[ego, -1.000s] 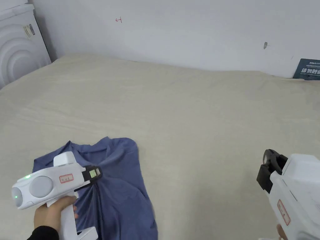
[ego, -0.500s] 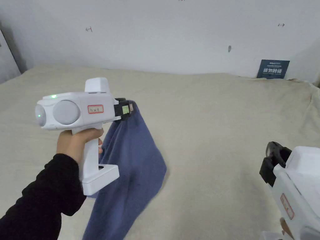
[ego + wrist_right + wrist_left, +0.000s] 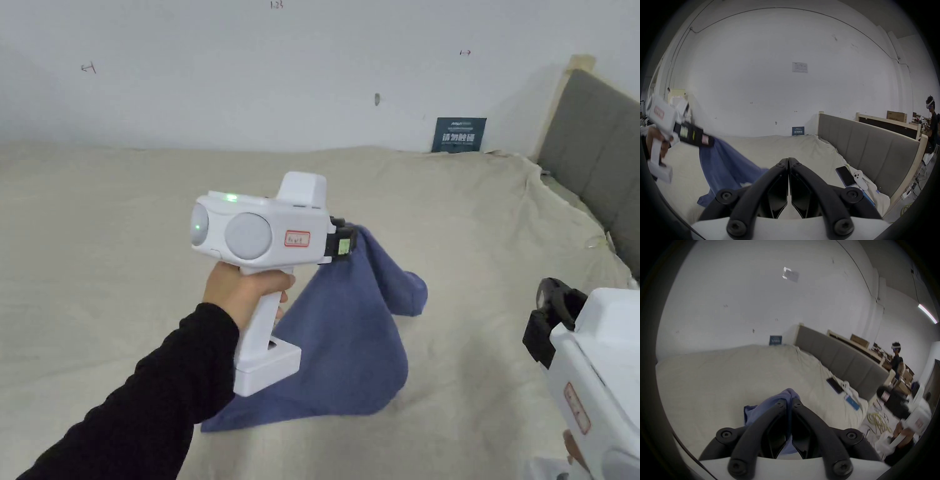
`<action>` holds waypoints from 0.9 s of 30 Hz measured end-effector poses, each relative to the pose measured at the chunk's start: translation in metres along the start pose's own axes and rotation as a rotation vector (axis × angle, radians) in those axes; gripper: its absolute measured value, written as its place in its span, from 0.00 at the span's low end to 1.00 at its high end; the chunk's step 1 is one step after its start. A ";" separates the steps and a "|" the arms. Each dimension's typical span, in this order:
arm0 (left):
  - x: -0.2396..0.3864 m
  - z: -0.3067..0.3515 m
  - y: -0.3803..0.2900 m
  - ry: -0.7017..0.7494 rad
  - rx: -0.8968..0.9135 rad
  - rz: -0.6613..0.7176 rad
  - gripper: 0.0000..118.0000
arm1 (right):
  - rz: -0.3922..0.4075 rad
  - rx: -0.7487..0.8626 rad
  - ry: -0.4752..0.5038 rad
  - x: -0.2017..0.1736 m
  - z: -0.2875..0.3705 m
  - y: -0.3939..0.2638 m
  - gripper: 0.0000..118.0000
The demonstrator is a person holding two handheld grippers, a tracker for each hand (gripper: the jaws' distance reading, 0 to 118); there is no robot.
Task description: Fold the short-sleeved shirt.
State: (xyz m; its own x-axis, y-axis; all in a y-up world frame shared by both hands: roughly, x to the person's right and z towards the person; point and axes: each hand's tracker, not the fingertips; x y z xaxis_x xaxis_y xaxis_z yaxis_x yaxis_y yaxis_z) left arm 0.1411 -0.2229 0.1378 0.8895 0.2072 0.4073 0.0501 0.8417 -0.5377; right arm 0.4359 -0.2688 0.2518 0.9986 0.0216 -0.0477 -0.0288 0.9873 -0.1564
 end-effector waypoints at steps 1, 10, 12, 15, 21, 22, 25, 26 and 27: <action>0.001 -0.013 -0.012 -0.019 -0.035 -0.007 0.01 | -0.003 -0.005 -0.007 0.004 0.001 -0.002 0.00; 0.000 -0.089 -0.117 0.075 -0.338 -0.047 0.01 | -0.006 -0.051 -0.021 0.017 0.001 -0.019 0.00; -0.009 -0.103 -0.136 0.078 -0.420 -0.026 0.01 | -0.007 -0.062 -0.017 0.017 0.000 -0.023 0.00; -0.017 -0.119 -0.165 0.109 -0.509 0.003 0.01 | -0.007 -0.077 -0.013 0.016 -0.002 -0.028 0.00; -0.023 -0.124 -0.178 0.177 -0.508 0.109 0.11 | 0.004 -0.097 -0.002 0.012 -0.004 -0.030 0.00; -0.024 -0.121 -0.173 0.173 -0.501 0.138 0.13 | 0.010 -0.097 0.001 0.011 -0.004 -0.030 0.00; -0.027 -0.100 -0.157 0.181 -0.411 0.208 0.55 | 0.018 -0.096 0.008 0.008 -0.004 -0.026 0.00; -0.028 -0.089 -0.151 0.192 -0.363 0.237 0.73 | 0.019 -0.092 0.011 0.007 -0.003 -0.025 0.00; -0.028 -0.078 -0.143 0.193 -0.314 0.253 0.87 | 0.018 -0.087 0.013 0.005 -0.003 -0.023 0.00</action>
State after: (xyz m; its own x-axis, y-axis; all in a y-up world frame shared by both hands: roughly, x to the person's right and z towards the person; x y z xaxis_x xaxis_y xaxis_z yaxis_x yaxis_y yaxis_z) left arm 0.1443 -0.3884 0.1457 0.9586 0.2647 0.1047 -0.0708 0.5780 -0.8130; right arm 0.4416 -0.2919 0.2521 0.9973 0.0370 -0.0637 -0.0514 0.9692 -0.2407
